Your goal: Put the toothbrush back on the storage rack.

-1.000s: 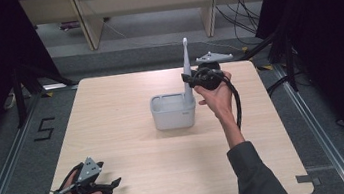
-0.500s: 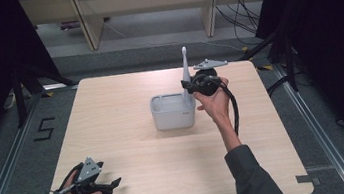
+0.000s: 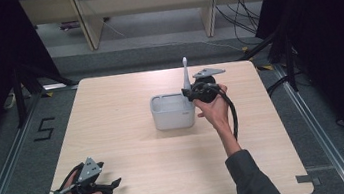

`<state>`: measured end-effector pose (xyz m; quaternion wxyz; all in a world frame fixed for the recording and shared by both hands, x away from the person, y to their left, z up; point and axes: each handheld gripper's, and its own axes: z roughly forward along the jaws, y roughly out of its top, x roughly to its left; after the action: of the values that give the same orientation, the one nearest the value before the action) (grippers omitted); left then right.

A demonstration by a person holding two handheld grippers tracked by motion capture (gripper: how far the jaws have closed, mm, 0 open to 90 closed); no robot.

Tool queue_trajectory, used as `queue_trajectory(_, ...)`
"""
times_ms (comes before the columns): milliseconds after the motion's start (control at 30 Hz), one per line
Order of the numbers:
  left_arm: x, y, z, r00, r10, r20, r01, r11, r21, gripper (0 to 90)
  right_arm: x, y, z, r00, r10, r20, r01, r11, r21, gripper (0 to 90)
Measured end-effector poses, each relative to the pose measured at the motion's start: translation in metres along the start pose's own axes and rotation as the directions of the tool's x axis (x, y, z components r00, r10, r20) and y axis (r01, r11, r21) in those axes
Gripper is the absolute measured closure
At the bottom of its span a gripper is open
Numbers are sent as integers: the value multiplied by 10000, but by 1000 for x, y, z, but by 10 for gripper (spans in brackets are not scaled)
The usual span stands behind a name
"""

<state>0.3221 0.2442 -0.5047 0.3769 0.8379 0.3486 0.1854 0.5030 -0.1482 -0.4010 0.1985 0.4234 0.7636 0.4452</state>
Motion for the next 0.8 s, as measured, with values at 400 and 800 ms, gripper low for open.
queue_trajectory(400,1,0,0,9999,129,-88,-128,9998,127,151,1,-14,5,9993,-356,86,352,9984,436,664)
queue_trajectory(800,0,0,0,10000,56,-63,-56,9999,87,151,2,-18,5,9998,-179,133,174,9990,418,665)
